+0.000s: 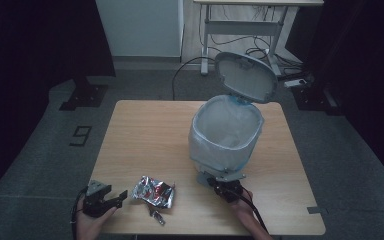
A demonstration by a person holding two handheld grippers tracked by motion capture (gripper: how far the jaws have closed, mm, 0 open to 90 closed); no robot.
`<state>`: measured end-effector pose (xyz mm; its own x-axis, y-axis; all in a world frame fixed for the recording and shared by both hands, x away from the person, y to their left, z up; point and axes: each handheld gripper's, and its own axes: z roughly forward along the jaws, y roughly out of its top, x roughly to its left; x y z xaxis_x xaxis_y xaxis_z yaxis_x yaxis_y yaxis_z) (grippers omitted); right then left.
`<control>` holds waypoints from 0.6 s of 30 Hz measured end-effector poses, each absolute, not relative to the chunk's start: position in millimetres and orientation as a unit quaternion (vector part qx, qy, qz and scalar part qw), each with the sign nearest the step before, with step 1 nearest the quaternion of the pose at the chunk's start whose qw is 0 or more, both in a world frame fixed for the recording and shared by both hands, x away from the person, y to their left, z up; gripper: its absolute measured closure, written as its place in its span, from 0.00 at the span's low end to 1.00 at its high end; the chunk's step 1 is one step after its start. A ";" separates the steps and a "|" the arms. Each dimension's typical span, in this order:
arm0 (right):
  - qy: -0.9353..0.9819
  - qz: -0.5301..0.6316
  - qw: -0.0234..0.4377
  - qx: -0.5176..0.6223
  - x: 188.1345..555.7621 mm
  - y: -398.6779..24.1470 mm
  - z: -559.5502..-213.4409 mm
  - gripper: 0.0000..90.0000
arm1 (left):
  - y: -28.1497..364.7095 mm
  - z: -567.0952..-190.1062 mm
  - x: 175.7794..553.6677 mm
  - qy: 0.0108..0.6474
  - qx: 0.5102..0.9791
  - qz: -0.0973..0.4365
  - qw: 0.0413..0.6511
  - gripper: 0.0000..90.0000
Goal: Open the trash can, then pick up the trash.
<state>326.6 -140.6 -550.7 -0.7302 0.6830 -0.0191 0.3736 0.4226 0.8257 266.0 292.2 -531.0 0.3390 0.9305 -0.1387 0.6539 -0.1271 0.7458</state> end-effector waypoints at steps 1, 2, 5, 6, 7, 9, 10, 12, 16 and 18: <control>0.824 0.431 0.180 0.321 326.6 -140.5 -550.7 1.00 | 292.0 -530.9 265.9 0.544 0.728 0.185 0.374 0.32; 0.824 0.431 0.181 0.320 326.5 -140.4 -550.7 1.00 | 291.9 -530.8 265.8 0.543 0.728 0.185 0.374 0.33; 0.824 0.431 0.180 0.320 326.5 -140.5 -550.7 1.00 | 291.5 -530.9 265.9 0.542 0.729 0.184 0.376 0.34; 0.824 0.431 0.180 0.320 326.6 -140.6 -550.7 1.00 | 291.5 -530.9 265.9 0.542 0.729 0.184 0.376 0.34; 0.824 0.431 0.180 0.320 326.6 -140.6 -550.7 1.00 | 291.5 -530.7 265.8 0.541 0.729 0.184 0.377 0.34; 0.824 0.431 0.180 0.320 326.6 -140.6 -550.7 1.00 | 291.4 -530.1 265.6 0.541 0.729 0.184 0.378 0.35; 0.824 0.431 0.180 0.320 326.5 -140.5 -550.7 1.00 | 291.2 -529.6 265.5 0.541 0.727 0.185 0.380 0.35; 0.824 0.431 0.181 0.320 326.4 -140.5 -550.7 1.00 | 290.7 -528.5 265.2 0.540 0.726 0.185 0.383 0.35; 0.824 0.431 0.180 0.320 326.4 -140.7 -550.7 1.00 | 289.5 -525.6 265.0 0.538 0.722 0.185 0.393 0.35; 0.824 0.431 0.180 0.320 326.5 -140.7 -550.7 1.00 | 288.2 -523.8 265.1 0.536 0.722 0.183 0.399 0.36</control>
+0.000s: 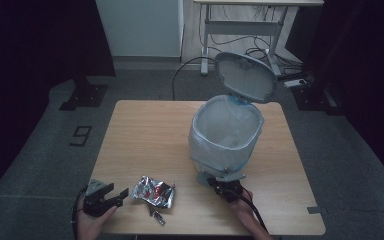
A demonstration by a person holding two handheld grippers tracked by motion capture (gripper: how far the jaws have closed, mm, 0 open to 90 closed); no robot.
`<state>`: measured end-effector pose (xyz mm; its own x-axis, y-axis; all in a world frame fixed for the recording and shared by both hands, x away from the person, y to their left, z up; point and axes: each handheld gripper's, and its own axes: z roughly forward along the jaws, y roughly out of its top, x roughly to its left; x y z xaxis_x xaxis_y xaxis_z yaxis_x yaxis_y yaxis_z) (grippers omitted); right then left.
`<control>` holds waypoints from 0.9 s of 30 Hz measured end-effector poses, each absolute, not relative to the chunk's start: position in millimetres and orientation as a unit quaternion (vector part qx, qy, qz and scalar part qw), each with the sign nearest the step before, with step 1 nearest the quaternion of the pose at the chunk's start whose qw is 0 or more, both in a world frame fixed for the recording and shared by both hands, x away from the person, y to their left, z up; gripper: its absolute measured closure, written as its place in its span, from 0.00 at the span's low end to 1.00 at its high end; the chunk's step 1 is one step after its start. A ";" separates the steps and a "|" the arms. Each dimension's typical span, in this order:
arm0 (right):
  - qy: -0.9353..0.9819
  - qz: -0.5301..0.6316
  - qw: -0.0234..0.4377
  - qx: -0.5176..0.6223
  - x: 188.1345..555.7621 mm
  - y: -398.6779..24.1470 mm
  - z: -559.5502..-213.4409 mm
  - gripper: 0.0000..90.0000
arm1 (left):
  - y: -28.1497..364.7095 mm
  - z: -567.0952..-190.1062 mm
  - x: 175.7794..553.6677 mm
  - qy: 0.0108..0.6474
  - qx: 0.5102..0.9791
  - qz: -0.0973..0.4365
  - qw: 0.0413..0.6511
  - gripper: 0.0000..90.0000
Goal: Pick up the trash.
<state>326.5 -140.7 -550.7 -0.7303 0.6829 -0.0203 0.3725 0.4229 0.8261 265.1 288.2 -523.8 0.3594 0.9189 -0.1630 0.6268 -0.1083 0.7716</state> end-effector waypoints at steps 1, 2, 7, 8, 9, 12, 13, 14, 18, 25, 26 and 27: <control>0.824 0.431 0.180 0.320 326.5 -140.7 -550.7 1.00 | 288.2 -523.8 265.1 0.536 0.722 0.183 0.399 0.37; 0.824 0.431 0.182 0.320 326.3 -140.5 -550.7 1.00 | 287.6 -523.2 265.0 0.535 0.721 0.183 0.401 0.37; 0.824 0.431 0.182 0.319 326.2 -140.5 -550.7 1.00 | 282.2 -518.8 265.8 0.528 0.722 0.183 0.408 0.37; 0.824 0.430 0.183 0.319 326.2 -140.5 -550.7 1.00 | 280.6 -518.5 266.3 0.527 0.722 0.183 0.409 0.37; 0.824 0.430 0.183 0.319 326.1 -140.4 -550.7 1.00 | 278.8 -518.3 266.6 0.526 0.723 0.182 0.409 0.37; 0.825 0.430 0.185 0.318 325.8 -140.2 -550.7 1.00 | 273.9 -519.0 268.5 0.521 0.729 0.181 0.406 0.37; 0.825 0.429 0.185 0.318 325.9 -140.1 -550.7 1.00 | 272.2 -519.3 269.1 0.519 0.732 0.181 0.403 0.37; 0.825 0.429 0.185 0.318 325.8 -140.1 -550.7 1.00 | 270.7 -519.6 269.7 0.517 0.734 0.181 0.401 0.37; 0.826 0.428 0.188 0.316 325.4 -139.7 -550.7 1.00 | 264.9 -520.1 271.6 0.512 0.739 0.177 0.401 0.37; 0.826 0.427 0.193 0.314 324.6 -138.9 -550.9 1.00 | 250.6 -523.8 276.0 0.507 0.752 0.169 0.387 0.38; 0.826 0.426 0.193 0.314 324.6 -139.0 -550.7 1.00 | 248.8 -525.1 276.9 0.505 0.755 0.166 0.383 0.39; 0.826 0.427 0.193 0.313 324.7 -138.9 -550.9 1.00 | 246.5 -526.9 278.0 0.505 0.758 0.163 0.379 0.39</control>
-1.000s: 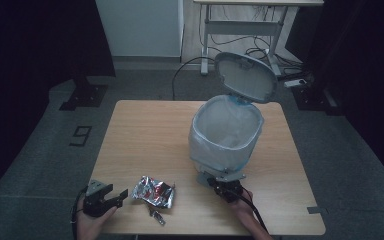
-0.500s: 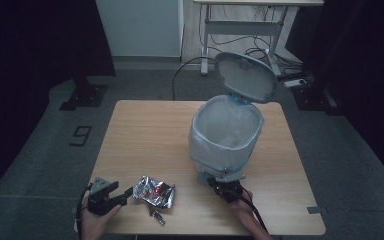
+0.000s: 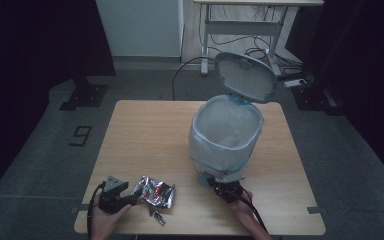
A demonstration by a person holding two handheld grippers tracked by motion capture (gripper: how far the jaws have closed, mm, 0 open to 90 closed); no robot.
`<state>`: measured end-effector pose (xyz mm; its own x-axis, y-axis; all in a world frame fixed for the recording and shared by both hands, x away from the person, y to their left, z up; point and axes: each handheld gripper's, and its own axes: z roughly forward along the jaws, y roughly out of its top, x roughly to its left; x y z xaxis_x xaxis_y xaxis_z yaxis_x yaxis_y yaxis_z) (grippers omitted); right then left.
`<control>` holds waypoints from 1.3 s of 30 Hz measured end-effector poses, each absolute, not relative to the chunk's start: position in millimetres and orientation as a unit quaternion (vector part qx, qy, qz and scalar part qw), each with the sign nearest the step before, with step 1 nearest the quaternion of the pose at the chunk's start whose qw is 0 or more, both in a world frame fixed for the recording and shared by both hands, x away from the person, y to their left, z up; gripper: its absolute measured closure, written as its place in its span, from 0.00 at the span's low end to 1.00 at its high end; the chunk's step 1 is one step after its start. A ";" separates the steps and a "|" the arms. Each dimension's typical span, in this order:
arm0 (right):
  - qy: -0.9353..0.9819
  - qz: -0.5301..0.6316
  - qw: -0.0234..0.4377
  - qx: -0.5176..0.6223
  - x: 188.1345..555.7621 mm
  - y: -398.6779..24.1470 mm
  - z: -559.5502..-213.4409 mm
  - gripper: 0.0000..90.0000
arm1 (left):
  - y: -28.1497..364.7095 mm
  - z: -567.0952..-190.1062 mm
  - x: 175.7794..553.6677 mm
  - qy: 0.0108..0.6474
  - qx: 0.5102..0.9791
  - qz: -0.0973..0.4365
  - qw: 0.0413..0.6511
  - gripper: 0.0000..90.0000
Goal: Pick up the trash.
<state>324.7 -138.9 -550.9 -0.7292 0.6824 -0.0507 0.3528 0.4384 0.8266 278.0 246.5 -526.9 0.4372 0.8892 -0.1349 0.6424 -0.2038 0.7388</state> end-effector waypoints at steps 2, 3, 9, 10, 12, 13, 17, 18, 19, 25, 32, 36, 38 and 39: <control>0.826 0.426 0.194 0.313 324.4 -138.9 -550.7 1.00 | 243.6 -529.8 279.4 0.503 0.764 0.161 0.371 0.41; 0.827 0.426 0.194 0.312 324.4 -138.9 -550.7 1.00 | 242.7 -530.7 279.7 0.503 0.766 0.161 0.368 0.42; 0.827 0.425 0.196 0.311 324.1 -138.6 -550.7 1.00 | 240.6 -537.9 280.9 0.500 0.775 0.153 0.355 0.49; 0.827 0.425 0.199 0.309 324.0 -138.5 -550.8 1.00 | 240.4 -539.0 281.0 0.499 0.776 0.153 0.354 0.51; 0.827 0.424 0.200 0.309 323.9 -138.3 -550.8 1.00 | 240.3 -540.2 281.2 0.498 0.778 0.153 0.351 0.53; 0.828 0.424 0.200 0.309 323.7 -138.3 -550.8 1.00 | 240.6 -540.8 281.5 0.499 0.778 0.153 0.350 0.54; 0.829 0.422 0.203 0.307 323.3 -138.0 -550.8 1.00 | 241.3 -541.2 281.5 0.500 0.776 0.157 0.351 0.61; 0.829 0.422 0.203 0.307 323.3 -137.9 -550.8 1.00 | 241.1 -541.2 281.4 0.501 0.776 0.160 0.349 0.63; 0.829 0.422 0.203 0.307 323.3 -137.9 -550.8 1.00 | 240.8 -541.3 281.4 0.501 0.775 0.163 0.348 0.65; 0.828 0.422 0.203 0.307 323.2 -137.9 -550.8 1.00 | 239.0 -541.7 281.6 0.506 0.772 0.176 0.342 0.81; 0.829 0.422 0.204 0.306 323.1 -137.9 -550.8 1.00 | 239.4 -540.1 281.6 0.509 0.767 0.164 0.355 0.91; 0.829 0.422 0.204 0.306 323.3 -138.0 -550.8 1.00 | 242.1 -537.2 280.8 0.513 0.756 0.152 0.377 0.95; 0.829 0.422 0.204 0.305 323.2 -138.0 -550.8 1.00 | 243.8 -534.4 279.4 0.513 0.751 0.152 0.388 0.96; 0.829 0.422 0.204 0.305 323.2 -138.0 -550.8 1.00 | 244.6 -532.8 278.5 0.511 0.749 0.153 0.393 0.96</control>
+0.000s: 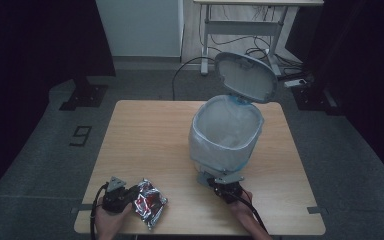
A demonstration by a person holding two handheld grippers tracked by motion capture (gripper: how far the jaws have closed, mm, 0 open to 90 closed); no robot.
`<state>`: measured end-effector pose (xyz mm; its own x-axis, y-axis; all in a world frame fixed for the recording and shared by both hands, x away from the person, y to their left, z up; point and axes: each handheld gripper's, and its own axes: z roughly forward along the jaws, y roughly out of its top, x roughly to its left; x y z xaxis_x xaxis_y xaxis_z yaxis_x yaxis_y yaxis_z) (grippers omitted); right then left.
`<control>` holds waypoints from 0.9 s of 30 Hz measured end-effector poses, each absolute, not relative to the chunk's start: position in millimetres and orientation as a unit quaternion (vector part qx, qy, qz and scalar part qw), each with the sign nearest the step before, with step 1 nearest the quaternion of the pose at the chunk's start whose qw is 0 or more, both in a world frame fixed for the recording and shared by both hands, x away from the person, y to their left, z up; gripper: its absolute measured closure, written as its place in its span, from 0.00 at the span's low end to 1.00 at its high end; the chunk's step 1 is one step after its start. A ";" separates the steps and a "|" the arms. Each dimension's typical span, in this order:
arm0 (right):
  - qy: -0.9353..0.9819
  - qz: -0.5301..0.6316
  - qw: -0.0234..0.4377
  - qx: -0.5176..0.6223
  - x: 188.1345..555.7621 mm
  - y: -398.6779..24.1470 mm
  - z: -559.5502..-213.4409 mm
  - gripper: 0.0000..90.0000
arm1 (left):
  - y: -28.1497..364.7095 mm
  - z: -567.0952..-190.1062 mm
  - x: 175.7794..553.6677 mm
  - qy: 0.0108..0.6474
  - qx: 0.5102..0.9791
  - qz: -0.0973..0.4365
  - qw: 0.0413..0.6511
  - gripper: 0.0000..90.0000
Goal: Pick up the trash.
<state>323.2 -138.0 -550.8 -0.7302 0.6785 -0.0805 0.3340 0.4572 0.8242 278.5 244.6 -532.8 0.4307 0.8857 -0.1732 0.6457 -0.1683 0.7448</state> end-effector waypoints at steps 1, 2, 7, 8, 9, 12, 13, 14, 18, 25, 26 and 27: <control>0.829 0.422 0.204 0.305 323.3 -138.0 -550.8 1.00 | 245.2 -531.2 277.5 0.511 0.746 0.155 0.398 0.96; 0.829 0.422 0.204 0.305 323.3 -138.1 -550.8 1.00 | 246.0 -529.5 276.5 0.510 0.743 0.156 0.404 0.96; 0.829 0.423 0.206 0.304 323.3 -137.9 -550.9 1.00 | 251.1 -520.3 271.5 0.508 0.728 0.155 0.433 0.96; 0.829 0.422 0.205 0.305 323.2 -138.0 -550.8 1.00 | 252.2 -518.7 270.6 0.508 0.726 0.155 0.437 0.96; 0.829 0.422 0.205 0.305 323.2 -138.0 -550.8 1.00 | 253.3 -517.3 270.0 0.508 0.724 0.155 0.440 0.96; 0.829 0.422 0.205 0.305 323.1 -138.0 -550.8 1.00 | 256.3 -513.8 268.2 0.508 0.718 0.154 0.449 0.97; 0.828 0.422 0.204 0.306 323.1 -138.0 -550.8 1.00 | 257.3 -512.8 267.6 0.508 0.717 0.155 0.452 0.97; 0.828 0.423 0.204 0.306 323.2 -138.1 -550.9 1.00 | 258.2 -511.7 266.9 0.508 0.715 0.156 0.454 0.97; 0.828 0.423 0.203 0.307 323.3 -138.2 -550.8 1.00 | 261.7 -507.5 264.5 0.507 0.708 0.160 0.464 0.97; 0.829 0.422 0.205 0.305 323.1 -138.1 -550.8 1.00 | 266.3 -502.4 261.1 0.507 0.701 0.164 0.475 0.97; 0.829 0.422 0.205 0.305 323.0 -138.0 -550.8 1.00 | 266.6 -502.0 260.7 0.506 0.701 0.164 0.475 0.97; 0.829 0.422 0.205 0.305 323.1 -138.1 -550.8 1.00 | 266.8 -501.7 260.4 0.507 0.699 0.165 0.476 0.97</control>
<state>323.1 -138.1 -550.8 -0.7298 0.6786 -0.0827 0.3324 0.4579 0.8246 260.4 266.8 -501.7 0.4312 0.8661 -0.2528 0.5529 -0.0322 0.8326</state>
